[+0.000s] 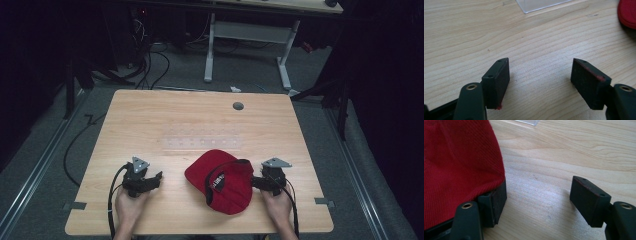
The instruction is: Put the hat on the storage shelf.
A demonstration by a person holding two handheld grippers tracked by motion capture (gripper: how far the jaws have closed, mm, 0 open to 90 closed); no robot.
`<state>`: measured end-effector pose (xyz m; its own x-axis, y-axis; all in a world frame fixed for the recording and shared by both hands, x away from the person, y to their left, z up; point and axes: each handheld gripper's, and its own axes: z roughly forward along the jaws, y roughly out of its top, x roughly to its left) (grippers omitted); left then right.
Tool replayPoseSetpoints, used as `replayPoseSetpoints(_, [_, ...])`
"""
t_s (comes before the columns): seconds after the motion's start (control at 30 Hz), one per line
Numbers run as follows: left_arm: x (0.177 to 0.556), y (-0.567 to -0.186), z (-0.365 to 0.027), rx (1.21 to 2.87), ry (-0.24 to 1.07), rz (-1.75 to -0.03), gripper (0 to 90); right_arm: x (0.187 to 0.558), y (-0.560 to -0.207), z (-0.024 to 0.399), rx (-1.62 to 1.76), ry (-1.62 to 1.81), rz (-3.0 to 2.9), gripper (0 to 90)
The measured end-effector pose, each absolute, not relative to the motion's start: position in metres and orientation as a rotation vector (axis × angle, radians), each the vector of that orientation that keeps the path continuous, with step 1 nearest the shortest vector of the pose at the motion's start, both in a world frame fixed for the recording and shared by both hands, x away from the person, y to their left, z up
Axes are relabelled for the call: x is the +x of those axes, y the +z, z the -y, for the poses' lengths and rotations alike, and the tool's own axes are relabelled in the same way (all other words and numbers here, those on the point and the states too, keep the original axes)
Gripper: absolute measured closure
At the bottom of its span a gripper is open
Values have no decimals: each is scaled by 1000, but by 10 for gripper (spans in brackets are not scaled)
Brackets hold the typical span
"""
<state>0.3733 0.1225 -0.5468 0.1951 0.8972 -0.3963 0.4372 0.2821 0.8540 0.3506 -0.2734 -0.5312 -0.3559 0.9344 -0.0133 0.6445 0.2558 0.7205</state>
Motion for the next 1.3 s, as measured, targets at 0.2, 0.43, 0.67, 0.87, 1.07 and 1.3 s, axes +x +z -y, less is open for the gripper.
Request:
replayPoseSetpoints(0.2, [373,-547,-122,1334,510,-1421,305,351,-531,273,1431,878,-2092,299])
replayPoseSetpoints(0.43, [373,-547,-122,1337,511,-1421,301,351,-531,273,1437,880,-2090,302])
replayPoseSetpoints(0.67, [373,-547,-122,1338,511,-1421,300,351,-531,275,1438,889,-2092,307])
replayPoseSetpoints(0.87, [373,-547,-122,1338,510,-1421,299,352,-531,279,1451,895,-2078,326])
replayPoseSetpoints(1.07, [373,-547,-122,1338,510,-1421,298,349,-530,283,1472,881,-2045,355])
replayPoseSetpoints(1.3, [373,-547,-122,1338,510,-1422,297,338,-517,297,1508,951,-1979,382])
